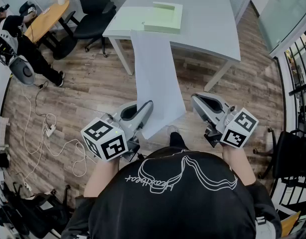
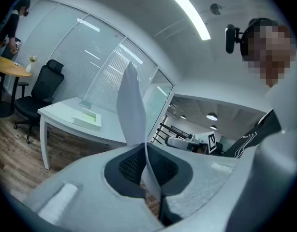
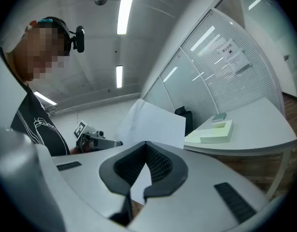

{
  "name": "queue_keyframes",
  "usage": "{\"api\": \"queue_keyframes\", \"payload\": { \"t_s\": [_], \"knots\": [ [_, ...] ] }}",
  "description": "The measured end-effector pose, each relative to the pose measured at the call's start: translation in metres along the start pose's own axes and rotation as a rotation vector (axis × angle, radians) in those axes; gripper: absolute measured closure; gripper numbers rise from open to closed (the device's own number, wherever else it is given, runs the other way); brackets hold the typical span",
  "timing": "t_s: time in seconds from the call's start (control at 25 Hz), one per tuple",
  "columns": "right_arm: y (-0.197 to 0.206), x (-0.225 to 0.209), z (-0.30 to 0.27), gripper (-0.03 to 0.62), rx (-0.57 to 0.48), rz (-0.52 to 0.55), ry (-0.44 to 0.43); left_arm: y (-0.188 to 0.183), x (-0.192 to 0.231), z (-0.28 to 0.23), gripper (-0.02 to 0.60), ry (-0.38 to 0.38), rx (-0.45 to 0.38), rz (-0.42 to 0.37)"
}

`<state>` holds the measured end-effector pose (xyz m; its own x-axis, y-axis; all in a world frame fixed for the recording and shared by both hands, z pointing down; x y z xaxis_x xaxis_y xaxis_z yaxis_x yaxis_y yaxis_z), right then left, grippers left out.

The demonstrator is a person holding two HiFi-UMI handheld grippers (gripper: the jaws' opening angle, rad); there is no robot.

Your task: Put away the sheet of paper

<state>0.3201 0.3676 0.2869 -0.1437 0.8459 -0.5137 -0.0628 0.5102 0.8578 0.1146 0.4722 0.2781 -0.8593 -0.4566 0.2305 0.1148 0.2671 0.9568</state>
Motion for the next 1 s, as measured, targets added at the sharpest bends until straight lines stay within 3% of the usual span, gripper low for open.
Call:
{"api": "queue_keyframes", "payload": {
  "t_s": [0.76,1.0],
  "knots": [
    [-0.009,-0.01,-0.001,0.585,-0.001,-0.048,-0.009,-0.008,0.0,-0.015,0.571,0.023,-0.004,0.004],
    [-0.03,-0.058,-0.012,0.585,0.013,-0.084,-0.008,-0.013,0.028,-0.057,0.571,0.009,0.01,0.041]
  ]
}}
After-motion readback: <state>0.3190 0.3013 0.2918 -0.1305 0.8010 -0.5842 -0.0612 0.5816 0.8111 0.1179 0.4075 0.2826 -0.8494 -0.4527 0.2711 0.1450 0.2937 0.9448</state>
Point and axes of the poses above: the fingertips, and each gripper's own axes: z backward along the fingers, x to its left, y out of its underside, the point moved 7 cm from there along z, backward along the fingers, and after that the axes turned 12 degrees about -z, right-handed, at the moved point
